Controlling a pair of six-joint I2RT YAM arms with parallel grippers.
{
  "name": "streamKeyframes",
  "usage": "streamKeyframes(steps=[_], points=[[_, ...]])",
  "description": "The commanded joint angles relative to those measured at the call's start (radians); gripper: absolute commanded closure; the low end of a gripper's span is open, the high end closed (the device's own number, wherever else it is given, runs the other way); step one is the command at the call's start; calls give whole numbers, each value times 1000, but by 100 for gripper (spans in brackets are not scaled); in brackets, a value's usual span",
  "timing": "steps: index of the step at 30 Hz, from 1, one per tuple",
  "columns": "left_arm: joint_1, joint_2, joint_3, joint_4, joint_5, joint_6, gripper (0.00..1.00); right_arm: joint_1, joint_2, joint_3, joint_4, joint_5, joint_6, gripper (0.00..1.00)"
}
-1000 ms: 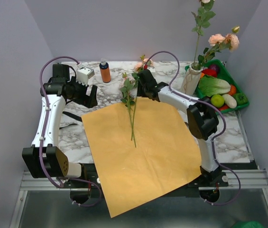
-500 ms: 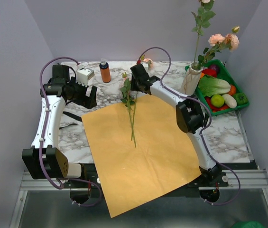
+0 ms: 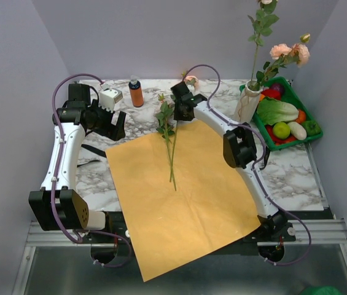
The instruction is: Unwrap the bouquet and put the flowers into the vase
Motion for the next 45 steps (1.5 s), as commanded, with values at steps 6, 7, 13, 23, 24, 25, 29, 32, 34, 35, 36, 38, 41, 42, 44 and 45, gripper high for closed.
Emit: streamKeyframes(steps=[6,7,13,23,24,25,29,32,34,35,36,38,41,42,44,45], points=[[2,-8,-18,14,-3,26,1,-22,60,128,-120,-57,-29,61],[2,-14,-24,14,-5,29,1,-20,63,130,-123,-60,-32,60],[2,-19,-21,11,-2,34,1,-20,56,125,-151,-43,-55,56],[2,-53,-15,-9,23,36,1,-20,45,98,-244,9,-121,53],[2,-57,-17,-8,21,36,1,-20,37,79,-243,26,-127,54],[2,-63,-15,-11,24,36,1,-22,19,63,-246,38,-133,55],[2,-80,-15,-17,32,36,1,-20,-30,-17,-247,75,-144,57],[1,-106,-29,-14,37,40,1,-20,-85,-83,-241,95,-136,57],[2,-117,-37,-14,40,40,1,-22,-116,-135,-232,118,-135,57],[2,-117,-37,-15,44,40,1,-22,-142,-152,-229,121,-130,57],[2,-119,-35,-20,46,42,1,-23,-156,-168,-221,127,-129,57],[2,-125,-32,-23,49,46,1,-26,-170,-203,-200,130,-124,57],[2,-128,-30,-26,52,49,1,-49,-141,-145,-204,110,-100,52],[2,-129,-30,-27,51,51,1,-55,-116,-120,-207,104,-95,50],[2,-128,-27,-37,49,57,1,-72,-93,-68,-215,103,-86,50],[2,-126,-26,-40,46,60,1,-80,-84,-54,-218,97,-79,49]])
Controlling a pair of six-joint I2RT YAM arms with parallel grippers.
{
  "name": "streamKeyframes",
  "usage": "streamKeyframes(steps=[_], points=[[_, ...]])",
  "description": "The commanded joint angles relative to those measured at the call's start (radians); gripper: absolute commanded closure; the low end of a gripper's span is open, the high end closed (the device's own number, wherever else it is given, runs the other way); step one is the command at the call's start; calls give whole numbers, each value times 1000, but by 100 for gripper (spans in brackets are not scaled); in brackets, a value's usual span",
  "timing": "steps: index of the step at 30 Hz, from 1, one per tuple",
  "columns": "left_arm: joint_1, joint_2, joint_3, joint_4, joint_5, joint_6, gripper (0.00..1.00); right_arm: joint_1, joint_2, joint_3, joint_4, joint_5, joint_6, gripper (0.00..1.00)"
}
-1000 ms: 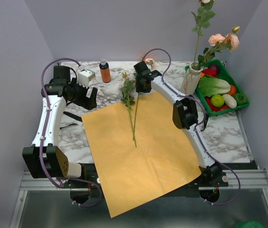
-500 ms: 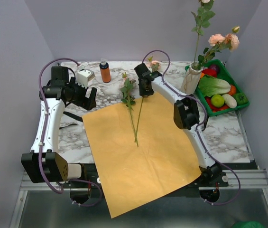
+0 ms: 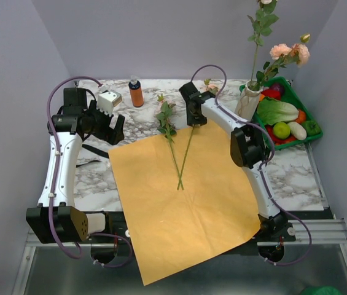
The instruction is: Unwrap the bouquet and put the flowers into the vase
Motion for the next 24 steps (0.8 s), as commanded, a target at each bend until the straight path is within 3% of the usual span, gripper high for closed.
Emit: streamKeyframes(steps=[1,13,19,24], points=[[2,-18,2,-23,24,24,1,-53,49,100,-17,-1,35,49],[2,16,5,-14,12,35,1,-74,124,200,11,-112,34,49],[2,26,4,-11,15,40,1,-56,61,107,93,-98,22,49],[2,34,1,-5,24,35,1,-53,70,135,80,-98,31,49]])
